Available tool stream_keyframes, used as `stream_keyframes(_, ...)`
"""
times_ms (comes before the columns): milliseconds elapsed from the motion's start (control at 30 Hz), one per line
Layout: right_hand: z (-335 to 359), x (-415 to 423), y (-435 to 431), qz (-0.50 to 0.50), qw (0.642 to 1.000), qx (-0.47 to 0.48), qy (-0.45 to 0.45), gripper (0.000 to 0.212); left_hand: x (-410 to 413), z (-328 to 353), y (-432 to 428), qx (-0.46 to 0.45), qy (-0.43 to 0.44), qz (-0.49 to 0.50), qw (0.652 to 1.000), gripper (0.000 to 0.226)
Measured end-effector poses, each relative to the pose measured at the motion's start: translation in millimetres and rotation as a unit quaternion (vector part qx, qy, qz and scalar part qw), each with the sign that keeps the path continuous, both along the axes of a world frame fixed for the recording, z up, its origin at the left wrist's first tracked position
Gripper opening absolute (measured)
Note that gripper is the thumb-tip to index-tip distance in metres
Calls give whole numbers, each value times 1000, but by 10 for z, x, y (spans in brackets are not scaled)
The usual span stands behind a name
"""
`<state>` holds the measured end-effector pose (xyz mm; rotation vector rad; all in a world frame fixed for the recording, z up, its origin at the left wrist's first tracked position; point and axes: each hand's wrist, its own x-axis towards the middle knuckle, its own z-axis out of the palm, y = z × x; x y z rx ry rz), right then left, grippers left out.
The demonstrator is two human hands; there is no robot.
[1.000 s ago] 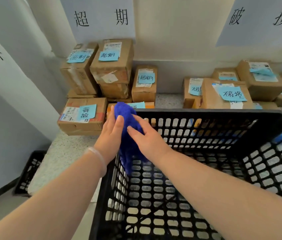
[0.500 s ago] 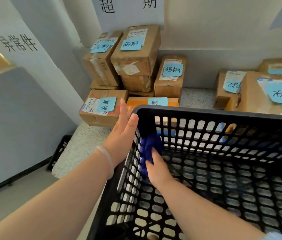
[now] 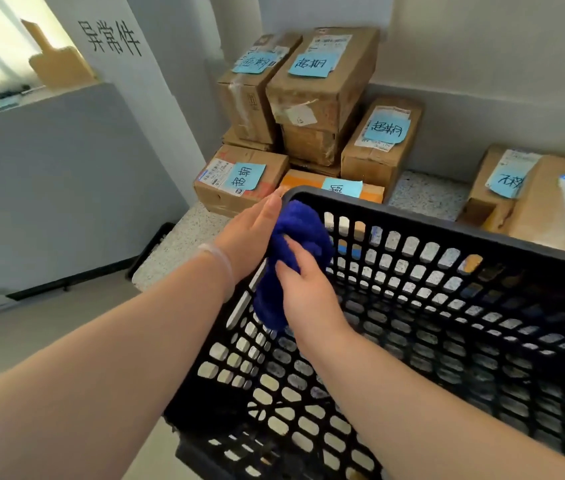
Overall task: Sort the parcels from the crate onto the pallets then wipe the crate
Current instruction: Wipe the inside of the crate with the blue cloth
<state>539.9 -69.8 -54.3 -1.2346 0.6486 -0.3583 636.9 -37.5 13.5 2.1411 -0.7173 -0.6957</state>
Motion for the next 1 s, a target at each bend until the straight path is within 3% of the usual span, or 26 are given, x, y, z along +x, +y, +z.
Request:
stream_keyframes(133,-103,-2,64,26,987,-157,3,54,-10,-1,203,-18,47,7,999,56)
stream_keyframes(267,-514,29,23,126,938,-309,97,70,-81,-44,571,70,73,24,995,74)
stream_keyframes(333,-750,31,-1,122,932,-316,130,71,-156,-17,688,82,102,53,990,72)
stream_keyframes(433,-1073,-18,5,122,915,-320,214,67,-241,-15,711,78,64,32,994,68)
stream_keyframes(567,-1190,51,21,98,942,-180,267,60,-240,-46,692,77,65,53,994,69)
stream_keyframes(633,-1037,157,6,19,973,-29,230,56,-243,-54,695,76,62,55,994,73)
stream_keyframes(733,-735,184,-34,-56,970,171,163,41,-285,-40,675,64,47,63,995,80)
stream_keyframes(833,-464,128,33,-68,976,174,110,35,-328,-30,657,43,34,73,996,59)
stream_keyframes(1000,-85,-27,244,-22,998,59,25,41,-304,-118,663,17,25,78,996,56)
